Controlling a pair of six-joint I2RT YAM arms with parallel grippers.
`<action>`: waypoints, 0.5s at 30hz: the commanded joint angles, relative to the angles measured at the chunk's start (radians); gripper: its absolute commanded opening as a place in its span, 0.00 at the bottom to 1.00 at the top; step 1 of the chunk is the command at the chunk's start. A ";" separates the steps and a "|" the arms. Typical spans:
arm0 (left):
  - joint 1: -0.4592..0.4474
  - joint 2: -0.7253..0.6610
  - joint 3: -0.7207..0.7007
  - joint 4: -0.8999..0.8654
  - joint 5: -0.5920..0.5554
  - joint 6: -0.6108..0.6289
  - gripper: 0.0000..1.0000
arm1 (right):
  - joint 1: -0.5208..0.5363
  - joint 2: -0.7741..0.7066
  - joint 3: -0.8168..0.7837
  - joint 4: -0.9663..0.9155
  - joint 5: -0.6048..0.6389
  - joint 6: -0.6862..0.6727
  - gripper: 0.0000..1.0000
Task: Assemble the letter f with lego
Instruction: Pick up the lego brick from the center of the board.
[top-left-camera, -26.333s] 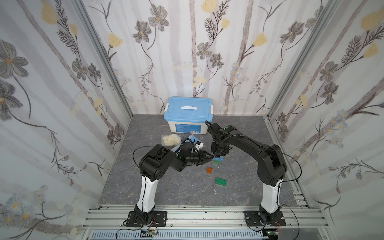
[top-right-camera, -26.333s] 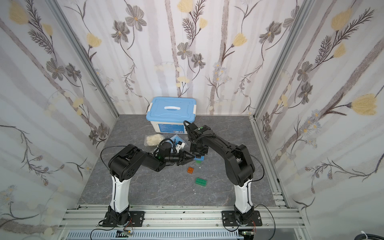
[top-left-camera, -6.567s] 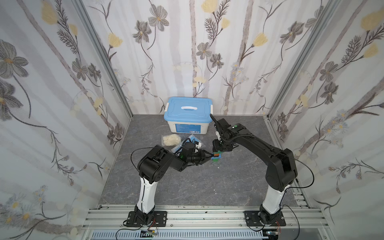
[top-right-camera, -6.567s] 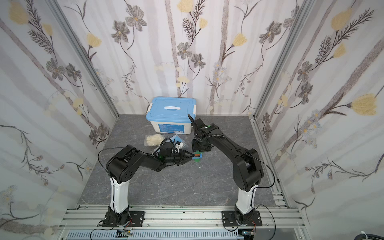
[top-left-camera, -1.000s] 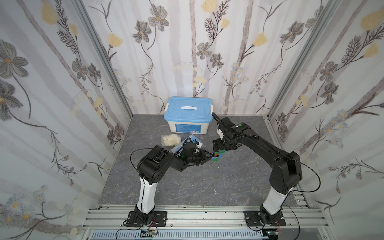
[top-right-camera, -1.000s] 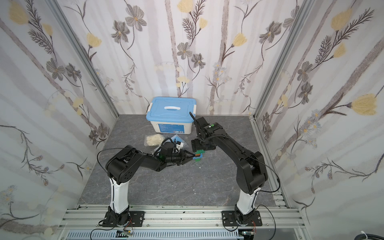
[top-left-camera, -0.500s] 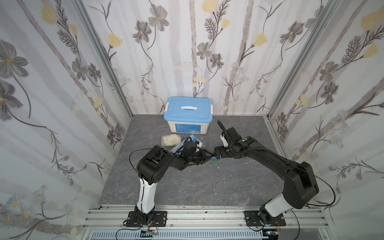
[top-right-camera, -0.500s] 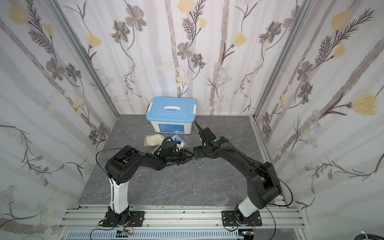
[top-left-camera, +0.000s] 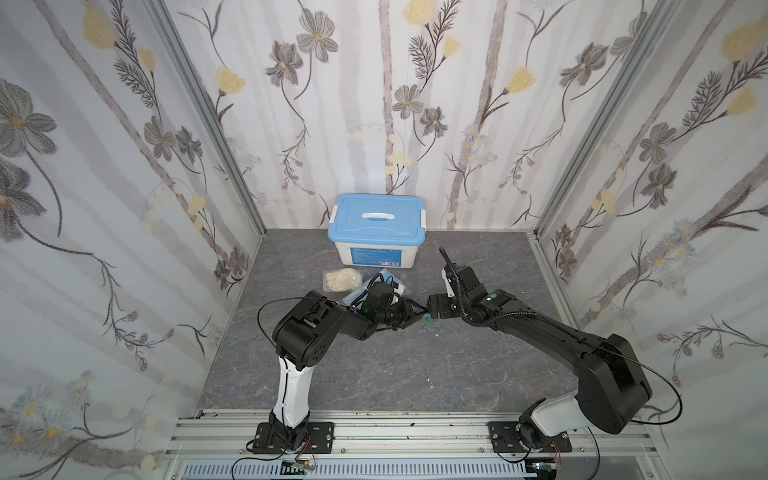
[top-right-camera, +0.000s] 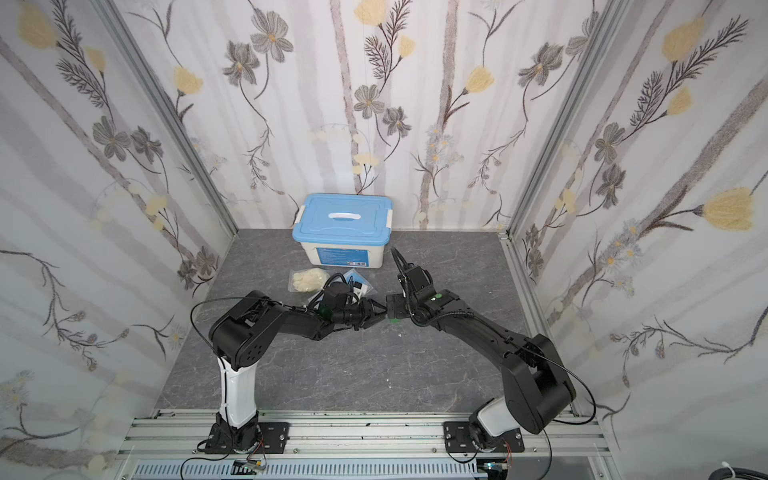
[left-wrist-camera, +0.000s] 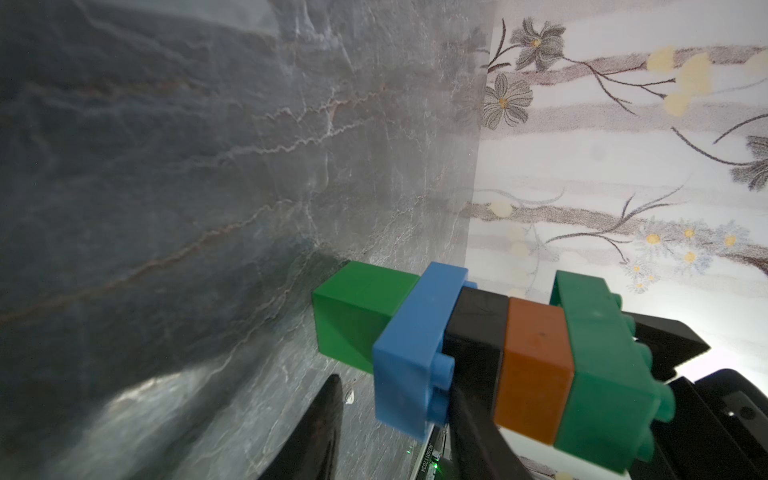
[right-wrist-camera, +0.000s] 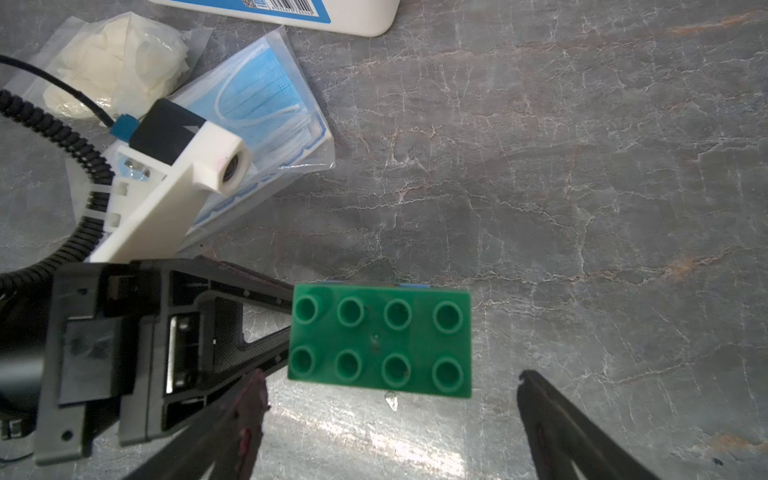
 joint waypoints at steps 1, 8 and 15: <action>0.000 -0.010 0.003 -0.059 -0.019 0.018 0.43 | 0.004 0.000 -0.011 0.119 0.026 0.016 0.94; -0.002 -0.015 0.004 -0.072 -0.022 0.026 0.43 | 0.019 0.014 -0.018 0.147 0.021 0.006 0.95; -0.001 -0.018 0.004 -0.076 -0.023 0.025 0.43 | 0.030 0.018 -0.016 0.143 0.034 0.003 0.95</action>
